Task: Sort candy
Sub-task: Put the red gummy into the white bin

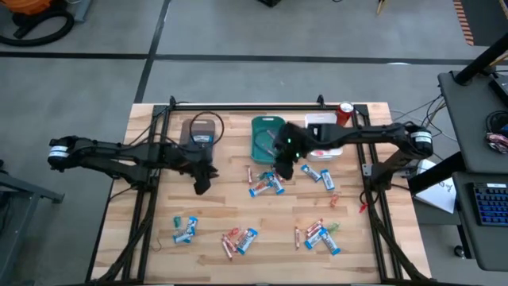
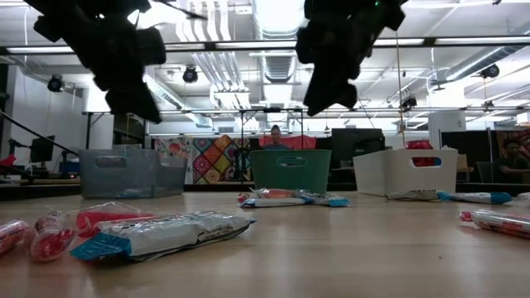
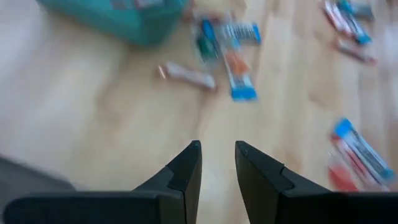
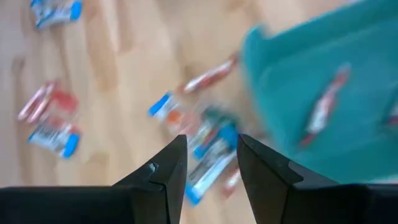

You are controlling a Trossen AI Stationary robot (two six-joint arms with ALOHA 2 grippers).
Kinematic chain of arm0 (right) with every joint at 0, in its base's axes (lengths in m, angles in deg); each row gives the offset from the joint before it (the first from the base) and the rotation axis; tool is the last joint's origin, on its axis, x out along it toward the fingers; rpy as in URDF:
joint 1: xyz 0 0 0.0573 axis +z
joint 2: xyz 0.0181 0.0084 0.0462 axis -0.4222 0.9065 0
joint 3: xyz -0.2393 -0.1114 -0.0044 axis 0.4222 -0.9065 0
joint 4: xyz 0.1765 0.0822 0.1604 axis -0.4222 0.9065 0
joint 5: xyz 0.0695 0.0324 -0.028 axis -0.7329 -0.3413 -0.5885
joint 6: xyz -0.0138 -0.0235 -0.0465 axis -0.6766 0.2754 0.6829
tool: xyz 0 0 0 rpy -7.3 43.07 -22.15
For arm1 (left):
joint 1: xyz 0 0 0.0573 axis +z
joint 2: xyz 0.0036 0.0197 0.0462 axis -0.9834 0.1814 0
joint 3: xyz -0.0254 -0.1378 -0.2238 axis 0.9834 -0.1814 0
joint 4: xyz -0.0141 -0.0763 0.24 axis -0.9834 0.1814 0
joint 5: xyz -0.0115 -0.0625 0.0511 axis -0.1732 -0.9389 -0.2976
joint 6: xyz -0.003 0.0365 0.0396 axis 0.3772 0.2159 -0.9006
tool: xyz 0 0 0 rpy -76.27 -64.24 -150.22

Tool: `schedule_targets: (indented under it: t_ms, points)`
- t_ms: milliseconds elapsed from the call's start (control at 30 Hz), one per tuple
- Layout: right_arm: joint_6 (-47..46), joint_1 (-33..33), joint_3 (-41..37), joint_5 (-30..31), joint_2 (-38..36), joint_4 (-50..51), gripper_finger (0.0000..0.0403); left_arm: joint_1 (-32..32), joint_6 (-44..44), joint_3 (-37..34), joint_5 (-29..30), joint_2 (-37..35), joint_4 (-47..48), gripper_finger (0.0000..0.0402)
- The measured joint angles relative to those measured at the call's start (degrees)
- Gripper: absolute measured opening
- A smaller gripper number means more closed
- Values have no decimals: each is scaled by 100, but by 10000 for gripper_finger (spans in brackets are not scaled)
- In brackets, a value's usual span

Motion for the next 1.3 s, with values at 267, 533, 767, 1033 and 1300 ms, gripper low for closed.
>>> schedule_targets:
  t_ms: [267, 533, 767, 1033, 1300]
  points:
    - [-528, 654, 0, 5, -1, 575, 127, -374, 1061, 0, -1665, 0, 960, 81]
    - [-752, 1040, -2, 7, 1, 581, 121, -1553, 2896, 0, -1604, 0, 1204, 81]
    - [-627, 1454, -7, 7, 3, 584, 120, -2478, 2986, 0, -494, 0, 380, 81]
    - [-532, 2053, -142, 188, 10, 579, 110, -2937, 2279, 0, 907, 493, -867, 101]
    - [-1065, 2662, -157, 407, 10, 593, 101, -3075, 1930, 2, 997, 1731, -2097, 164]
